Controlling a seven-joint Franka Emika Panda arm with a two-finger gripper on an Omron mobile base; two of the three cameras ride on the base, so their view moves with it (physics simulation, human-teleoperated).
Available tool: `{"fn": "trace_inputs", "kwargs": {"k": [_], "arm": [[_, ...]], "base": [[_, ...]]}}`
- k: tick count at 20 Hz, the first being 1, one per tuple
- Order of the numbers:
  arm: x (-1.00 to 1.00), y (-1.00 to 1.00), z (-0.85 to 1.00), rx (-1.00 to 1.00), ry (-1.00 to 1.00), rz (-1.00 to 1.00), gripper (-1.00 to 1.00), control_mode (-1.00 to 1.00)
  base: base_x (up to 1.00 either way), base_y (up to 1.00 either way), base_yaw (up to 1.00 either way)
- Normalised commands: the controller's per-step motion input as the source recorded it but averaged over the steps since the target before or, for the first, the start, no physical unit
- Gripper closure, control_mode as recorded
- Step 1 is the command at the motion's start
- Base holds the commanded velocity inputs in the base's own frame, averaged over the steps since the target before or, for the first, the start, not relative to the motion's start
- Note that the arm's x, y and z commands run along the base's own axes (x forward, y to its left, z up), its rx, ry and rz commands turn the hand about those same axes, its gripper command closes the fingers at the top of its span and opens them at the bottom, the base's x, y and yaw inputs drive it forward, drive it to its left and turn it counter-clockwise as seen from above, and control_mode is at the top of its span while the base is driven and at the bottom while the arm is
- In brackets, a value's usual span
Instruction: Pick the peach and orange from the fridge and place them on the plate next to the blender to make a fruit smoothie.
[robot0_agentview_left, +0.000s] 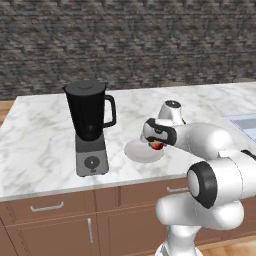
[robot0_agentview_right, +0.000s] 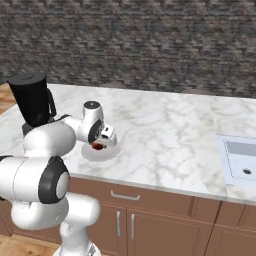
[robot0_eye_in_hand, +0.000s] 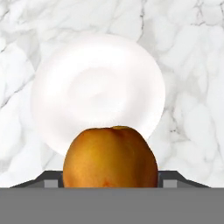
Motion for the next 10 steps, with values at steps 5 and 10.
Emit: {"fn": "trace_inputs", "kwargs": {"k": [5,10], "arm": [[0.47,0.18,-0.56,0.0,0.0,0.0,1.0,-1.0],[0.28,0.01,-0.21,0.0,-0.01,0.0,-1.0,-1.0]], "base": [[0.0,0.0,0.0],[0.0,0.0,0.0]]}}
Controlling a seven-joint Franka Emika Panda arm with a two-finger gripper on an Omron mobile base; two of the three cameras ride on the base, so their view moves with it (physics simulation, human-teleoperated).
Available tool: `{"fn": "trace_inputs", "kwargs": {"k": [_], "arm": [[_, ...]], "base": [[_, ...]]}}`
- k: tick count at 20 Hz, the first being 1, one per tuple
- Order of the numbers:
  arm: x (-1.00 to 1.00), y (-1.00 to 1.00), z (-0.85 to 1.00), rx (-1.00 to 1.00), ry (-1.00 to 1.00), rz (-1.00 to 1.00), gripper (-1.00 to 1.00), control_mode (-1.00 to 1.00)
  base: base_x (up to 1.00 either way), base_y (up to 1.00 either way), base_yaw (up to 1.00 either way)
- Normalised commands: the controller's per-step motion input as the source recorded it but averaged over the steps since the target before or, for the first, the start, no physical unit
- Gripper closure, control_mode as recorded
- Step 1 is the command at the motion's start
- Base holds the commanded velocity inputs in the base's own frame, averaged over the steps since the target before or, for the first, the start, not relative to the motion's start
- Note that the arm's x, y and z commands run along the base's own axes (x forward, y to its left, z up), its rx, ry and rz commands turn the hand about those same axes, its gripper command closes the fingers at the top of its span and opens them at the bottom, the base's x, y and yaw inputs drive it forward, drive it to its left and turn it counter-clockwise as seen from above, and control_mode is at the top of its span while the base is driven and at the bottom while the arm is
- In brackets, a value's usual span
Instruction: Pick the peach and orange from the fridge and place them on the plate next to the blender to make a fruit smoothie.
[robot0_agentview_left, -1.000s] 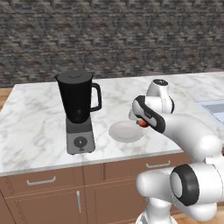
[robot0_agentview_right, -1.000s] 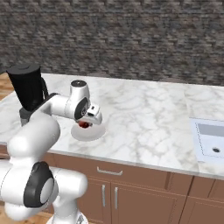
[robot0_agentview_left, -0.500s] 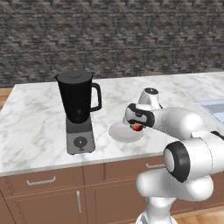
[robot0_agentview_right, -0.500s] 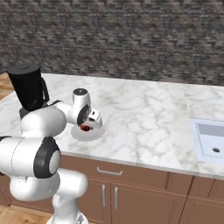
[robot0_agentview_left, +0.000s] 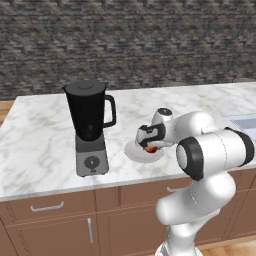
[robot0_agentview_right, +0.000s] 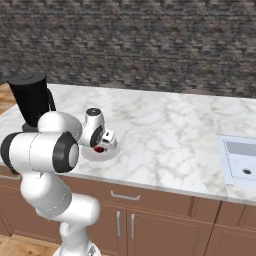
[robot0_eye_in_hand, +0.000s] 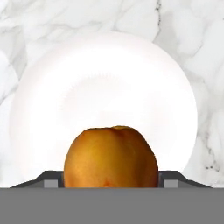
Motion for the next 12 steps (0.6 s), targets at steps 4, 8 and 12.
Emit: {"fn": "trace_inputs", "kwargs": {"k": [4,8,12], "arm": [[0.03,0.0,0.0,0.0,-0.04,0.0,-1.0,-1.0],[0.0,0.0,0.08,0.0,-0.08,0.0,-1.0,-1.0],[-0.07,0.0,0.45,0.0,-0.06,0.01,-1.0,-1.0]], "base": [[0.0,0.0,0.0],[0.0,0.0,0.0],[0.0,0.0,0.0]]}}
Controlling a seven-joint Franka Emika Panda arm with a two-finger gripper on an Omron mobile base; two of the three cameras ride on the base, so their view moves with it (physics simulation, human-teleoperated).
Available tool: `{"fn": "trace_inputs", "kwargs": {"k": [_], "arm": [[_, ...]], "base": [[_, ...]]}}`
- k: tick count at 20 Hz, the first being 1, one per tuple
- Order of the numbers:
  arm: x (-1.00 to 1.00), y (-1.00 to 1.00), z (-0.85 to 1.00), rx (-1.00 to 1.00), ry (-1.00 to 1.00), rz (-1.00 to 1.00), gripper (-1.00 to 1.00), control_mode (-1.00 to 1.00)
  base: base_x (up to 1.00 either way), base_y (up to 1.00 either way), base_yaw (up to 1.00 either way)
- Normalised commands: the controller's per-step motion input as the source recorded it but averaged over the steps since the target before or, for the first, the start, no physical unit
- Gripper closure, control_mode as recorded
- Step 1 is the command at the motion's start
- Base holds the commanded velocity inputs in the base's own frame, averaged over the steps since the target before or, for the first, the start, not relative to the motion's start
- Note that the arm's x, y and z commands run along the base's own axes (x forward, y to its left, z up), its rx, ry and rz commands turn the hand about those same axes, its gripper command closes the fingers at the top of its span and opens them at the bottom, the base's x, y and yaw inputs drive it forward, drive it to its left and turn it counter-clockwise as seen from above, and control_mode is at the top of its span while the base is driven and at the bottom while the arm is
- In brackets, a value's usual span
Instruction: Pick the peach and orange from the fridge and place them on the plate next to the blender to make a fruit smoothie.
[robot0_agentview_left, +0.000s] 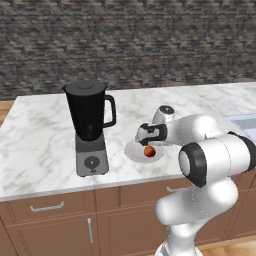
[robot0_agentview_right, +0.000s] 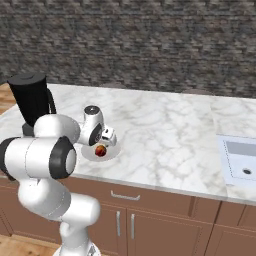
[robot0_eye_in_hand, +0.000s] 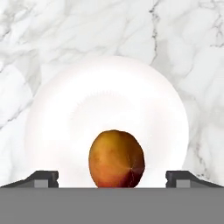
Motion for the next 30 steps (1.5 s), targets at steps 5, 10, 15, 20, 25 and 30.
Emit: {"fn": "trace_inputs", "kwargs": {"k": [5,10,15,20,25,30], "arm": [[-0.86,-0.13,0.84,0.0,-0.13,0.05,-1.0,-1.0],[-1.0,-0.18,0.85,0.0,-0.09,0.01,-1.0,-1.0],[-1.0,-0.18,0.8,-0.05,-0.01,0.0,-1.0,-1.0],[-1.0,-0.15,0.81,-0.02,0.09,0.0,-1.0,-1.0],[-0.32,0.0,0.44,-0.03,0.14,0.0,-1.0,-1.0],[0.0,0.0,0.0,0.0,0.0,0.0,-1.0,1.0]], "base": [[0.0,0.0,0.0],[0.0,0.0,0.0],[0.0,0.0,0.0],[0.0,0.0,0.0],[0.0,0.0,0.0],[-0.4,-0.09,0.11]]}}
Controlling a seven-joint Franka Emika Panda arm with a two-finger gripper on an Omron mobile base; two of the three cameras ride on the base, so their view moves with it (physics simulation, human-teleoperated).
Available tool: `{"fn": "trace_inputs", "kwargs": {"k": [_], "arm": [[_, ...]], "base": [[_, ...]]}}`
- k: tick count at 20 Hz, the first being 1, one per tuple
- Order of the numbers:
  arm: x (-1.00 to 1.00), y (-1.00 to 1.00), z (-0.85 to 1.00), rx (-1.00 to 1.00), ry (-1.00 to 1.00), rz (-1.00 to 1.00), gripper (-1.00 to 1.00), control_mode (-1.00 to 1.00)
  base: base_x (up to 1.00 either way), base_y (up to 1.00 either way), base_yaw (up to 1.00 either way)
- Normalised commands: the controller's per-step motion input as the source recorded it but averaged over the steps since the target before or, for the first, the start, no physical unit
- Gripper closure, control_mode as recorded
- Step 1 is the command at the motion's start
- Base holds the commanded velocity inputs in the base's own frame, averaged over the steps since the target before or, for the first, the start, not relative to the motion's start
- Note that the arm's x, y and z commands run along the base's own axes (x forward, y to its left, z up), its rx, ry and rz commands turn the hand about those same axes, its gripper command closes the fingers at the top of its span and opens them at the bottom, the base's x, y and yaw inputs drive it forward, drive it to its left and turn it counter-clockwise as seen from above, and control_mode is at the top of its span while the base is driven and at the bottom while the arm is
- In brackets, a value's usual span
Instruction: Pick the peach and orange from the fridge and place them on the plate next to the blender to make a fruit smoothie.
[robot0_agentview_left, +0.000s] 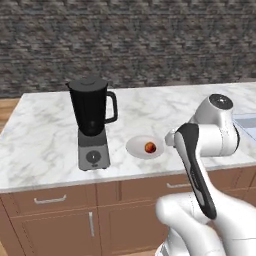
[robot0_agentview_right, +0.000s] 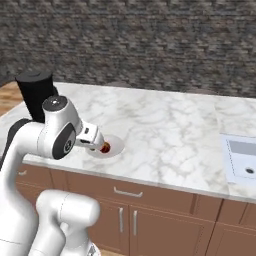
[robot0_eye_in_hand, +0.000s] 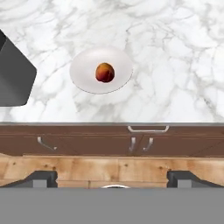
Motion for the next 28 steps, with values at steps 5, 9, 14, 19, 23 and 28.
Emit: {"fn": "trace_inputs", "kwargs": {"k": [5,9,14,19,23,28], "arm": [[0.0,0.0,0.0,0.0,0.0,0.0,-1.0,1.0],[0.0,0.0,0.0,0.0,0.0,0.0,-1.0,1.0],[0.0,0.0,0.0,0.0,0.0,0.0,-1.0,1.0],[0.0,0.0,0.0,0.0,0.0,0.0,-1.0,1.0],[0.0,0.0,0.0,0.0,0.0,0.0,-1.0,1.0],[0.0,0.0,0.0,0.0,0.0,0.0,-1.0,1.0]], "base": [[-1.0,-0.33,0.59],[-0.33,0.05,0.99],[-0.02,0.25,1.0],[0.37,0.67,0.77],[0.98,0.99,0.5],[1.0,0.99,0.37]]}}
